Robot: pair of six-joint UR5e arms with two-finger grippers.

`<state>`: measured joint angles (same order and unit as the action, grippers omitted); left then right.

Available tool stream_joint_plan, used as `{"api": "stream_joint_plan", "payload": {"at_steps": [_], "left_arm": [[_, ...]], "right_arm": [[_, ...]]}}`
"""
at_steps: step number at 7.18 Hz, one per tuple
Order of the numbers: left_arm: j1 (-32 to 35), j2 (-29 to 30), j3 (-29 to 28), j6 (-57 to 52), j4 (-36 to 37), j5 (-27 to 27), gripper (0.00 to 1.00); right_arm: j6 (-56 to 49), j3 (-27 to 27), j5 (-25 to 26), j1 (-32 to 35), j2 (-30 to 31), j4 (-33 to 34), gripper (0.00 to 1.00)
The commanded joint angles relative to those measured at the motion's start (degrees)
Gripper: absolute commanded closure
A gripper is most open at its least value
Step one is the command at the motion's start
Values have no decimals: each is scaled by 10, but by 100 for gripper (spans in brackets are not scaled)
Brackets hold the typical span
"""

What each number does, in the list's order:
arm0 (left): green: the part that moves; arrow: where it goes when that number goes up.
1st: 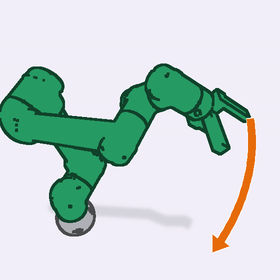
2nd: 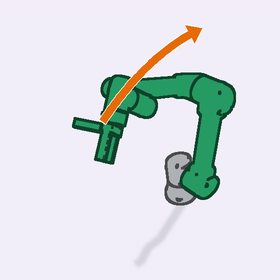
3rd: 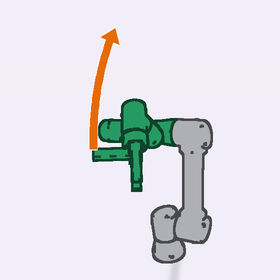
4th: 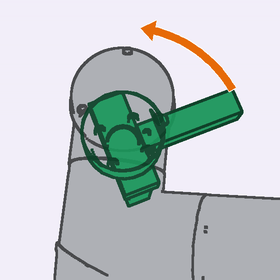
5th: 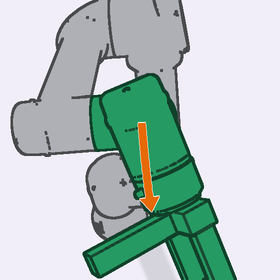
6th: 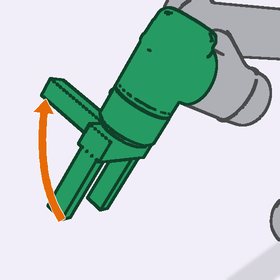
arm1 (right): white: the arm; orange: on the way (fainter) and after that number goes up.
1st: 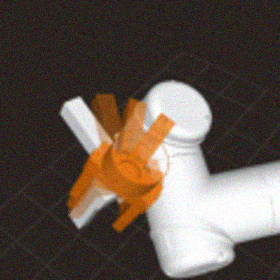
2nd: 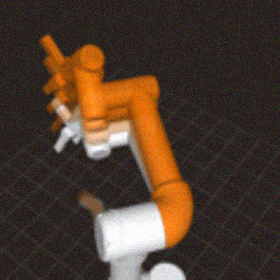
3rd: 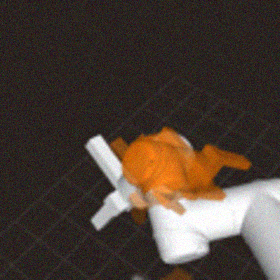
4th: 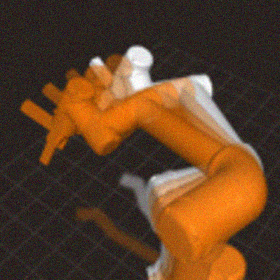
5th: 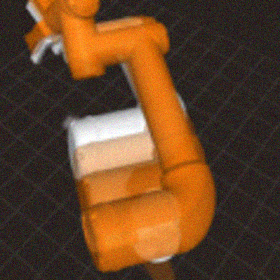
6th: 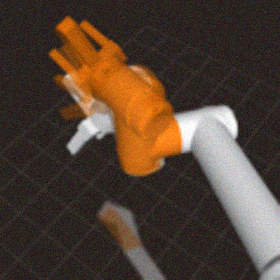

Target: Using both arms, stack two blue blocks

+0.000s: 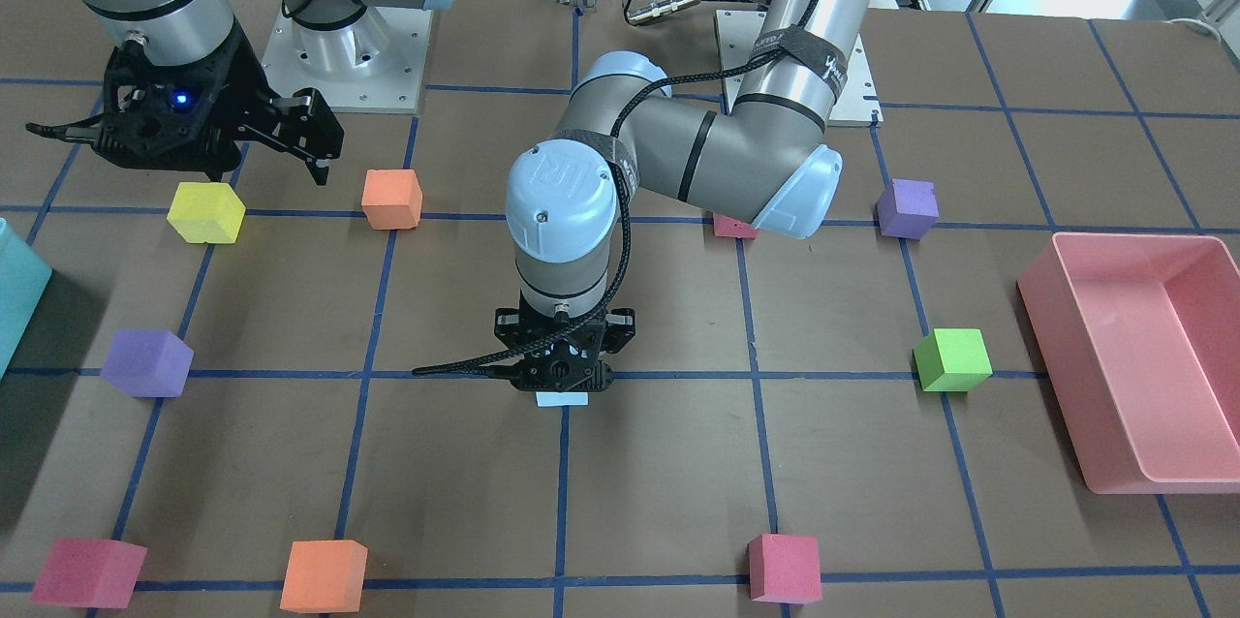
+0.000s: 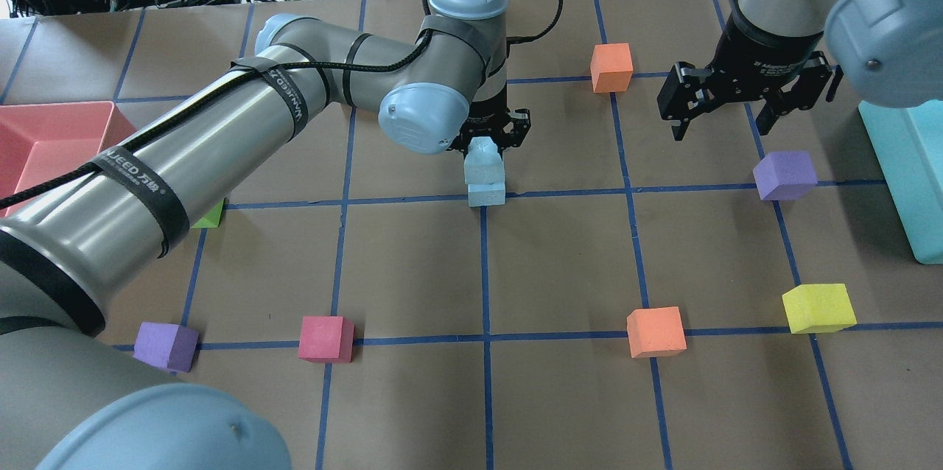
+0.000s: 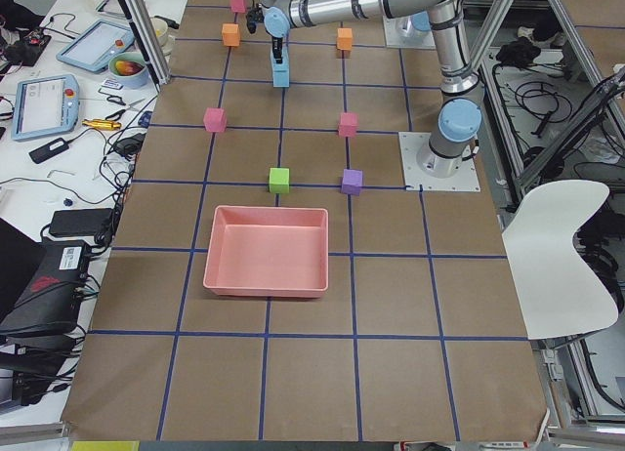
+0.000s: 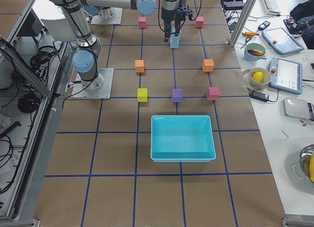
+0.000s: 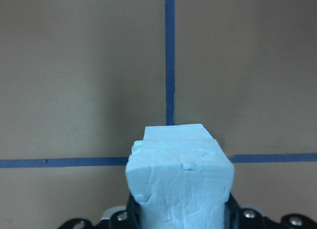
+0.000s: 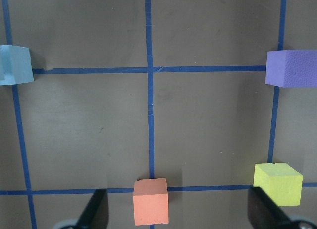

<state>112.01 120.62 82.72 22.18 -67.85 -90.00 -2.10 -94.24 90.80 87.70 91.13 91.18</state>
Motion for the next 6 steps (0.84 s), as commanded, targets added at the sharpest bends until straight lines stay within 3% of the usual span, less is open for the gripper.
{"api": "stream_joint_plan", "payload": {"at_steps": [1, 6], "left_arm": [[1, 1, 2, 6, 0, 2, 100], [2, 5, 3, 12, 0, 2, 100]], "right_arm": [[0, -2, -14, -1, 4, -1, 0], [-7, -3, -11, 0, 4, 0, 0]]}}
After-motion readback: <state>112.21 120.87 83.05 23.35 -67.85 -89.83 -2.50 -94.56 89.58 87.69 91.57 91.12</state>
